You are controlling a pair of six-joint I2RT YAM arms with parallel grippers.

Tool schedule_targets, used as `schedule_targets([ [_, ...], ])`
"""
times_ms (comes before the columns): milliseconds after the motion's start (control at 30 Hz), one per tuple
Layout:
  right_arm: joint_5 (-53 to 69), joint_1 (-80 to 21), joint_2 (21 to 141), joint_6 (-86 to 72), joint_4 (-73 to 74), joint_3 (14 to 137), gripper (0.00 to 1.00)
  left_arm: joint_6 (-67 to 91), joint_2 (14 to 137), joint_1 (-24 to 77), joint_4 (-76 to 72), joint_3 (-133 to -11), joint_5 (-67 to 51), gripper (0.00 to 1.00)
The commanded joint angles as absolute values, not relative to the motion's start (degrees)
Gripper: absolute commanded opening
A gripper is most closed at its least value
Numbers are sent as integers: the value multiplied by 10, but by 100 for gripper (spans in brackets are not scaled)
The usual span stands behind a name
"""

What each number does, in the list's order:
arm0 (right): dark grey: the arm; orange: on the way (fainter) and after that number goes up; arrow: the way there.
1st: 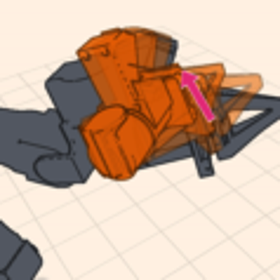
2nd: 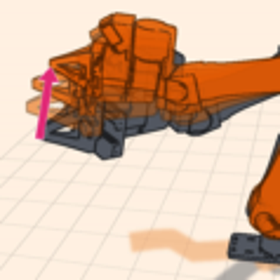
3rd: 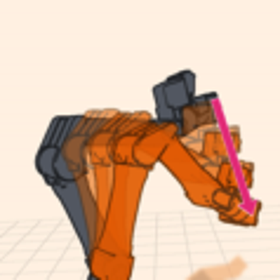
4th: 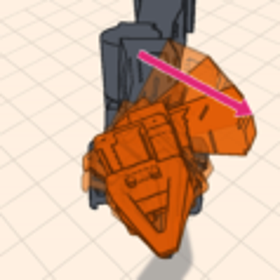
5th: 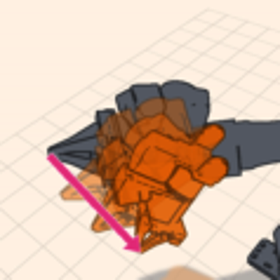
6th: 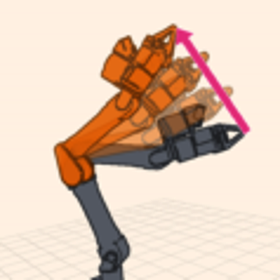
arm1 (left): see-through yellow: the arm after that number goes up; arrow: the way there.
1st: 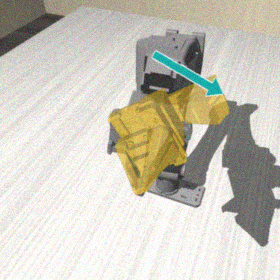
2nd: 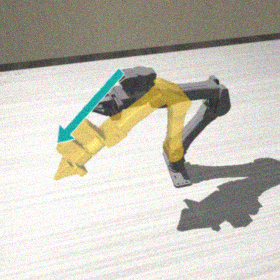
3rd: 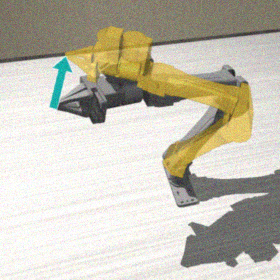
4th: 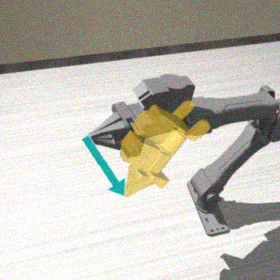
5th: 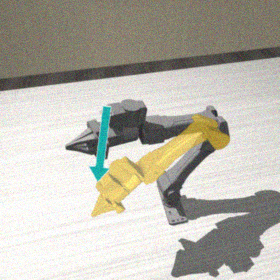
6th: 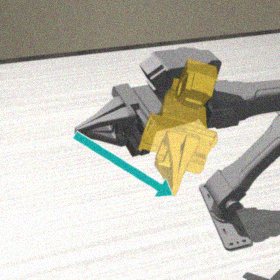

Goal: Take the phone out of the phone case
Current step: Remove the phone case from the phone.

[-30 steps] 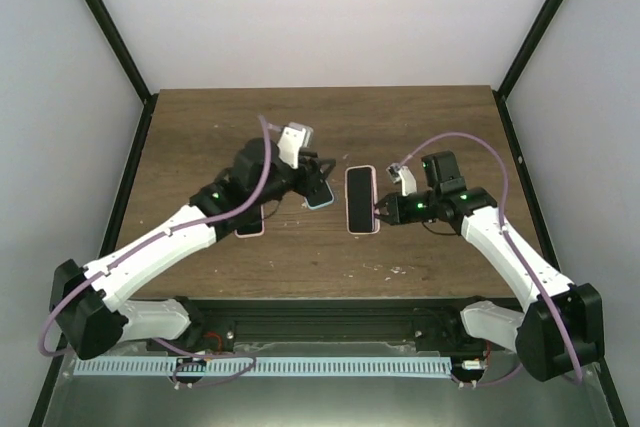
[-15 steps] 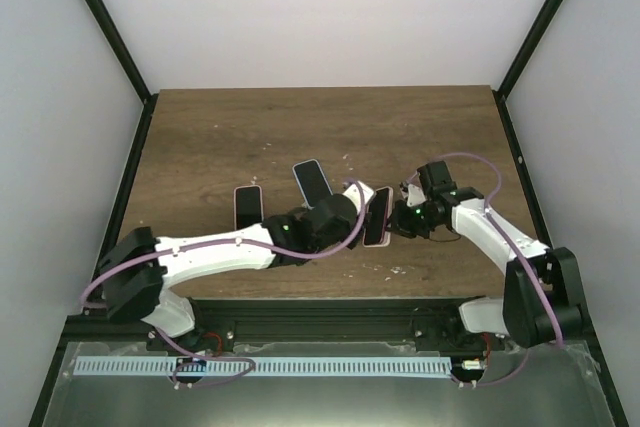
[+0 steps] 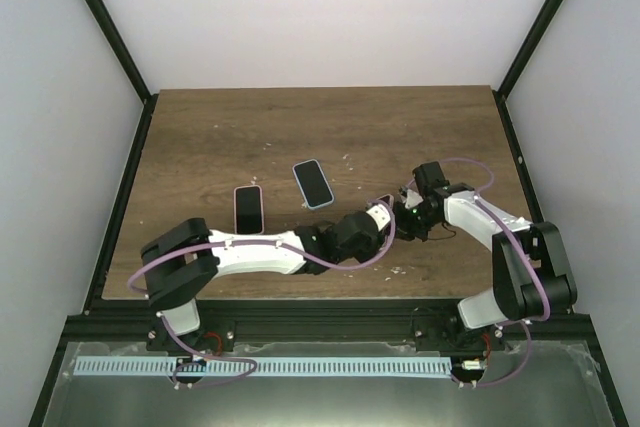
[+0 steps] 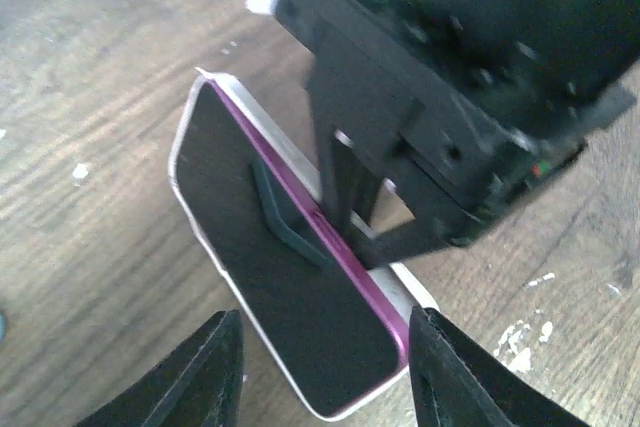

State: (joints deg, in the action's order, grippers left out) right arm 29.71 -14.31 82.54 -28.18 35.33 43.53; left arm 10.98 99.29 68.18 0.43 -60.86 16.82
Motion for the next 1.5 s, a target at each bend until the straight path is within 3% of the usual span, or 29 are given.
schedule_targets([
  [0, 300, -141, 835, -287, 336, 459, 1, 102, 1018, 699, -30, -628, 153, 47],
  [600, 318, -141, 830, -288, 328, 449, 1, 98, 1080, 700, 17, -654, 226, 36],
  [833, 335, -140, 830, -288, 326, 448, 1, 47, 1107, 719, 40, -681, 290, 36],
  [1067, 340, -137, 828, -287, 325, 446, 1, 32, 1118, 724, 47, -685, 337, 28],
  [1167, 344, -136, 829, -287, 324, 443, 1, 26, 1121, 724, 49, -685, 354, 29],
  [1367, 350, -134, 828, -286, 322, 444, 1, 5, 1124, 724, 49, -675, 381, 41],
  [1467, 353, -134, 828, -286, 321, 442, 1, -2, 1125, 724, 48, -668, 389, 40],
])
